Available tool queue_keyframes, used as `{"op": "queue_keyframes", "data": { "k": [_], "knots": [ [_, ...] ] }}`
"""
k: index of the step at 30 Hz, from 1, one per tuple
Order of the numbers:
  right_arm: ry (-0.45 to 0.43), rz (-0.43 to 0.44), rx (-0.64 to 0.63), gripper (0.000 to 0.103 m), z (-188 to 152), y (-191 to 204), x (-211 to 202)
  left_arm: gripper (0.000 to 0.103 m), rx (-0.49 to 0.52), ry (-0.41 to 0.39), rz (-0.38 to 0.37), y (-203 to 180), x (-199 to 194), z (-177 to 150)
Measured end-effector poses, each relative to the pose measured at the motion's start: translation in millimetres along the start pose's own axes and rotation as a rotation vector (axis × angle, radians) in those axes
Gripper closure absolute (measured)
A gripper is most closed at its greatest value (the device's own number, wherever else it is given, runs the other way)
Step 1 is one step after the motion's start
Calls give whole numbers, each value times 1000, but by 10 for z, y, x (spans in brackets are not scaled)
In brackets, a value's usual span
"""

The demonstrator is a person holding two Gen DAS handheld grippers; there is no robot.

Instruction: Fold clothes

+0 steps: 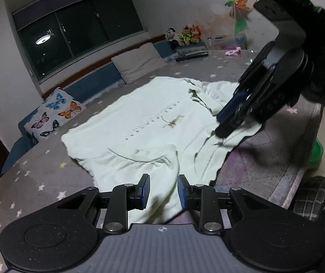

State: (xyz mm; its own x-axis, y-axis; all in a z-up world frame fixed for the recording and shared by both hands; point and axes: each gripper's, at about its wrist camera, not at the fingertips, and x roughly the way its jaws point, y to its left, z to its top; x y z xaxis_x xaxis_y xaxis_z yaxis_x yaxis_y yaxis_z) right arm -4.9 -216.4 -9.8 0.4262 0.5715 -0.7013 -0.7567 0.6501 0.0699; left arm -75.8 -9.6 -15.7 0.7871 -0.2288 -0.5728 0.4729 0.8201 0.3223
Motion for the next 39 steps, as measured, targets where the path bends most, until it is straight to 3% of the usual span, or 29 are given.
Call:
{"op": "queue_keyframes", "data": {
  "k": [3, 10, 11, 12, 13, 24, 36, 39],
  "knots": [
    [3, -30, 41, 76, -87, -108, -75, 74, 23, 10, -41, -69, 54, -42],
    [22, -59, 86, 75, -286, -260, -244, 73, 36, -8, -45, -28, -92, 13],
    [19, -63, 86, 73, -308, -276, -296, 72, 39, -8, -44, -9, -118, 5],
    [17, -74, 83, 63, -326, -289, -350, 71, 44, -5, -42, 6, -137, -2],
    [16, -92, 72, 58, -345, -302, -404, 71, 51, 3, -39, 11, -138, -13],
    [95, -211, -82, 57, -516, -415, -556, 69, 132, 44, -95, -112, -1, -56],
    [8, -229, -79, 48, -469, -444, -714, 70, 123, 61, -116, -84, -10, -48],
    [13, -219, -10, 48, -467, -577, -648, 70, 122, 64, -115, -77, -7, -39]
  ]
}}
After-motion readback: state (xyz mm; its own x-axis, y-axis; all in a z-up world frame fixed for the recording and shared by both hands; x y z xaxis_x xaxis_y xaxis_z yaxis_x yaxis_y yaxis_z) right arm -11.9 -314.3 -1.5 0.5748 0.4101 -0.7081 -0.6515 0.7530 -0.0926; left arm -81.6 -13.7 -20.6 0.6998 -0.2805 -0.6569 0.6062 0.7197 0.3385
